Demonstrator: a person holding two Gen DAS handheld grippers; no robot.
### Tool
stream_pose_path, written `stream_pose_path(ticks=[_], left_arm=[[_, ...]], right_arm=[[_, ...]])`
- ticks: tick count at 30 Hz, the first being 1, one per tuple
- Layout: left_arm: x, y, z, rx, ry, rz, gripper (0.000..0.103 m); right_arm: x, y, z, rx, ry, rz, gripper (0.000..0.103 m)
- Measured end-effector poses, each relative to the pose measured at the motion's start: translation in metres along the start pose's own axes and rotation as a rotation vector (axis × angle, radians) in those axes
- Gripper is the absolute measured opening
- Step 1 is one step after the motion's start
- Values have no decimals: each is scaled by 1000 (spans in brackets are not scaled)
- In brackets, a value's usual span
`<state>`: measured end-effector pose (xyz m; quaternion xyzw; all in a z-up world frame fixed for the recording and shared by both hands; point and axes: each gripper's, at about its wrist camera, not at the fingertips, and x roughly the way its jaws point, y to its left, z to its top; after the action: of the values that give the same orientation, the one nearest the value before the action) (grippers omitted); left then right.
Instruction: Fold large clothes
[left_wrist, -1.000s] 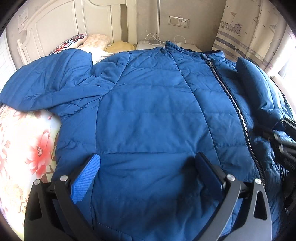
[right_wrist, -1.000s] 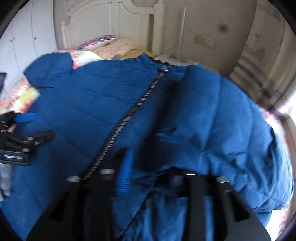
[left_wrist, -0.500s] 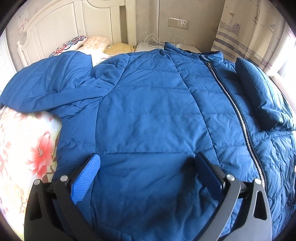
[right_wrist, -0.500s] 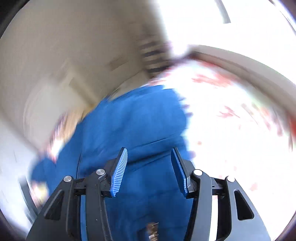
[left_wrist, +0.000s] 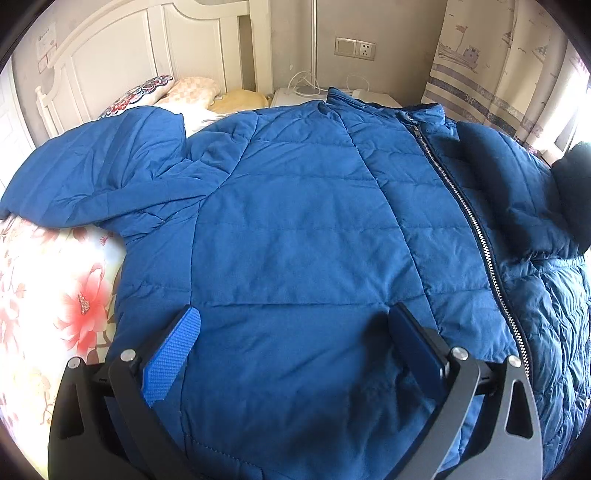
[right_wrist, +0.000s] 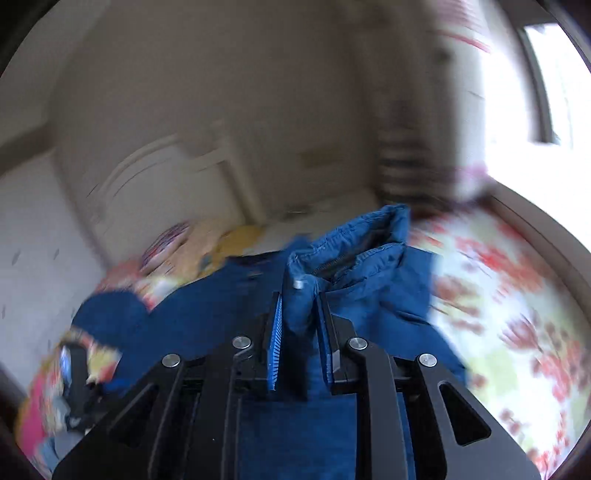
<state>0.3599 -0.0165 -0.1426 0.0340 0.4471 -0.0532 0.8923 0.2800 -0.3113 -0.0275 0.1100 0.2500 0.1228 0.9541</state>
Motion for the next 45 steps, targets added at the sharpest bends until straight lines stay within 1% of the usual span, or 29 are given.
stream_pose_path(ticks=[1,2,3,4,5,7,9,11,12,13,14,15,16,19,21,23,25,26,30,32,34,35,37,38,39,41,42,44,45], left_arm=[[0,1,0,-3,0,-2,101],[0,1,0,-7,-2,-4,101],[-1,3,0,-13,-4,-8,101],[-1,4,0,-21,-6,-13,101],[-2,6,0,-28,-8,-19,101],[-2,8,-1,-35,-10,-28,101],[-3,8,0,-36,-11,-31,101],[-3,8,0,-35,-14,-31,101],[-3,8,0,-36,-15,-32,101],[-3,8,0,-36,-16,-33,101],[-3,8,0,-36,-17,-33,101],[-3,8,0,-36,-18,-32,101],[-4,7,0,-35,-21,-28,101],[-12,-2,-1,8,-34,-29,99],[-23,-16,1,37,-33,-108,98],[-32,-31,4,52,-25,-191,98],[-43,-55,14,79,-25,-298,98],[-47,-67,22,89,-33,-324,98],[-49,-114,48,146,-98,-372,98],[-40,-133,61,149,-106,-381,98],[-21,-147,73,114,-89,-400,98],[-12,-152,78,88,-72,-425,95],[-1,-157,80,61,-41,-490,71],[3,-160,79,60,-26,-499,55],[4,-160,79,64,-32,-501,40],[-10,-154,77,65,-95,-501,28],[-18,-149,77,61,-120,-494,26],[-47,-127,75,20,-202,-464,26],[-53,-116,74,-1,-222,-456,26]], right_arm=[[12,23,-2,-74,40,62,21],[17,36,-6,-107,64,86,29],[29,53,-13,-152,118,124,37],[33,61,-18,-164,145,146,54],[36,66,-22,-166,174,180,57],[33,63,-24,-148,188,203,57],[14,40,-24,-81,153,203,57],[-16,8,-23,25,63,157,57],[-31,-16,-24,100,10,104,57],[-40,-39,-25,164,-24,22,57],[-43,-61,-29,219,-28,-90,57],[-42,-81,-33,259,3,-196,57],[-37,-99,-39,292,54,-253,57],[-23,-121,-58,327,135,-282,56],[-10,-118,-64,290,177,-281,56],[-3,-107,-64,248,190,-303,57],[-1,-110,-69,236,200,-315,57],[-4,-109,-71,237,198,-314,57],[-1,-107,-75,246,197,-309,57],[0,-107,-75,242,198,-313,57],[5,-109,-74,239,201,-317,57],[4,-109,-74,240,202,-316,57],[4,-109,-74,244,205,-314,57],[3,-109,-74,247,206,-314,57],[3,-110,-74,248,207,-313,57],[3,-111,-75,250,205,-310,57],[3,-112,-75,251,204,-309,57],[3,-112,-75,252,200,-308,57],[3,-112,-75,253,199,-307,57]])
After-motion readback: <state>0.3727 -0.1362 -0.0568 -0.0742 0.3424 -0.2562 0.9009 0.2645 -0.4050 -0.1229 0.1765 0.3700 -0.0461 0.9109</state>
